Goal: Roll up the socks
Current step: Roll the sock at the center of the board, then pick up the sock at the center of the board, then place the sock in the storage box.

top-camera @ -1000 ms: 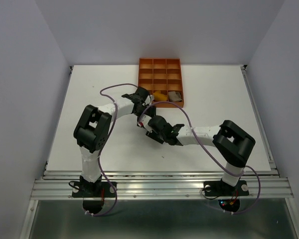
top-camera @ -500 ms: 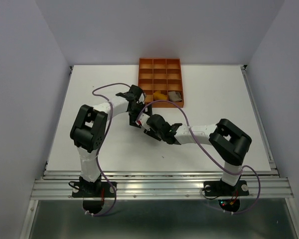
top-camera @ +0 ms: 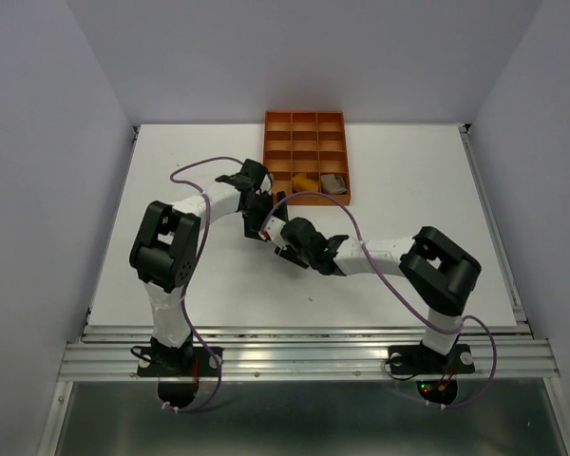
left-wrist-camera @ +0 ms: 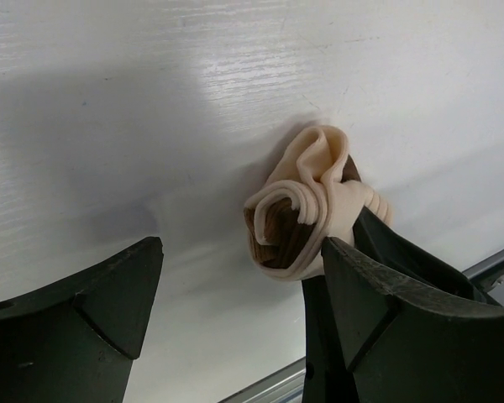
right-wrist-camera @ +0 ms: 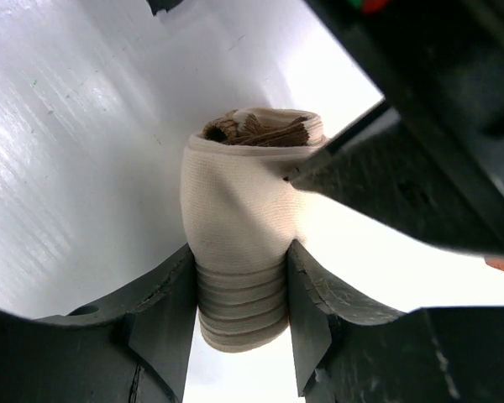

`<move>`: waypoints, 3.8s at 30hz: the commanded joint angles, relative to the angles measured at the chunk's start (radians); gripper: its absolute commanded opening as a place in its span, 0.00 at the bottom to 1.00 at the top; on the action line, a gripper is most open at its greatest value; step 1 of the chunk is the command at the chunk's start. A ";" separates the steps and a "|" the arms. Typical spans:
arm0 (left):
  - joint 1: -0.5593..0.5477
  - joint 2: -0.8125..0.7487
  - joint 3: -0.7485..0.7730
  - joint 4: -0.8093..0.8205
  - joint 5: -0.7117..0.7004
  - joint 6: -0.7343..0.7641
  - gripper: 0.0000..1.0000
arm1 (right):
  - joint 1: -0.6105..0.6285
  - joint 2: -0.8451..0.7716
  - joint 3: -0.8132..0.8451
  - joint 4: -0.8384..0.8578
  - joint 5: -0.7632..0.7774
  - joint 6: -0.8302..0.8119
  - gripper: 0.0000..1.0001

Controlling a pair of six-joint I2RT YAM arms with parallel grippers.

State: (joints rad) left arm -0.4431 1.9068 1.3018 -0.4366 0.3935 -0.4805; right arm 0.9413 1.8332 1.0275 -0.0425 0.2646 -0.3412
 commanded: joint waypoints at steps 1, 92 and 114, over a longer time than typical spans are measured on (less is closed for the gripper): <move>0.015 -0.058 0.025 -0.034 -0.064 0.003 0.88 | 0.001 0.055 -0.089 -0.174 -0.160 0.034 0.01; 0.182 0.517 0.956 -0.025 -0.200 0.126 0.61 | -0.349 0.207 0.559 0.122 -0.217 0.022 0.01; 0.126 0.564 0.901 0.055 -0.245 0.088 0.23 | -0.349 0.256 0.577 0.116 -0.295 -0.053 0.01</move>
State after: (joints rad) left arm -0.3000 2.4775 2.2013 -0.4351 0.1410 -0.3862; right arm 0.5949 2.0846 1.5482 0.0303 0.0082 -0.3489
